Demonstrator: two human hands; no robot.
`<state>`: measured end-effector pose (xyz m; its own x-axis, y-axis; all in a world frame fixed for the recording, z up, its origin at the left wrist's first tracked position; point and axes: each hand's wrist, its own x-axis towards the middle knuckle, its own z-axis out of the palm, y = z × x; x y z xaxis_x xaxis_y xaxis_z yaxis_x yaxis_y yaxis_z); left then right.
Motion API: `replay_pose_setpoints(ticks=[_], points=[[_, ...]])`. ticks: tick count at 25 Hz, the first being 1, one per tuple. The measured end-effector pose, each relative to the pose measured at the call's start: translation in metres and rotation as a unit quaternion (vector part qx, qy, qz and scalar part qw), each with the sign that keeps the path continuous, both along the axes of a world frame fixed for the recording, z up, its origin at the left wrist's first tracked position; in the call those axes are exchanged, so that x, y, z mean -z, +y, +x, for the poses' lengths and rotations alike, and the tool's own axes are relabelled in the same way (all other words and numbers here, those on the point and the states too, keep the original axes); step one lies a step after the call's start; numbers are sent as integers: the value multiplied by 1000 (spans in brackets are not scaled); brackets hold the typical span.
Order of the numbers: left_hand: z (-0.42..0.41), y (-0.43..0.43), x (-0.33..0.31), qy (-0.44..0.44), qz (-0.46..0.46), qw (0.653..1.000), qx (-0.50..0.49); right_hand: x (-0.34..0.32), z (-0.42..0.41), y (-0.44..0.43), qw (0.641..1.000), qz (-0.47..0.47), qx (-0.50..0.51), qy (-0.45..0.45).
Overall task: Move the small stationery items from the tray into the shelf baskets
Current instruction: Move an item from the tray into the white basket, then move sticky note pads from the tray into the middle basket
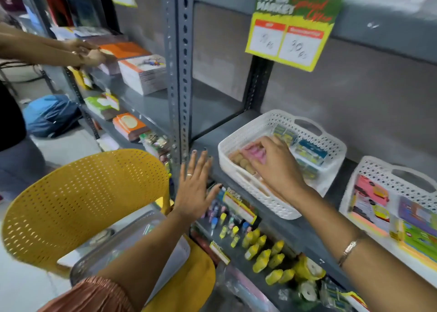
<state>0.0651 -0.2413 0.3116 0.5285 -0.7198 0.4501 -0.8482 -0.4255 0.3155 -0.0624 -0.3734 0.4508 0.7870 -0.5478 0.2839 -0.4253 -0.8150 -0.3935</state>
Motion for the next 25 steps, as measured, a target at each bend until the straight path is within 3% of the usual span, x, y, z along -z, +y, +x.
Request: replay_pose_setpoints(ticks=[3, 5, 11, 16, 21, 23, 25], points=[[11, 66, 64, 44, 58, 993, -94, 22, 35, 55, 994, 7, -85, -71], [10, 109, 108, 74, 104, 983, -134, 65, 61, 85, 989, 32, -134, -49], [-23, 175, 225, 170, 206, 946, -185, 250, 126, 123, 953, 106, -211, 191], [-36, 183, 306, 224, 252, 925, -174, 379, 161, 132, 922, 109, -204, 310], [-41, 185, 342, 223, 249, 924, -185, 452, 176, 142, 892, -14, -281, 354], [-41, 183, 347, 224, 241, 924, -191, 470, 176, 146, 898, -89, -289, 319], [-42, 183, 350, 217, 246, 926, -188, 479, 177, 149, 908, -103, -272, 301]])
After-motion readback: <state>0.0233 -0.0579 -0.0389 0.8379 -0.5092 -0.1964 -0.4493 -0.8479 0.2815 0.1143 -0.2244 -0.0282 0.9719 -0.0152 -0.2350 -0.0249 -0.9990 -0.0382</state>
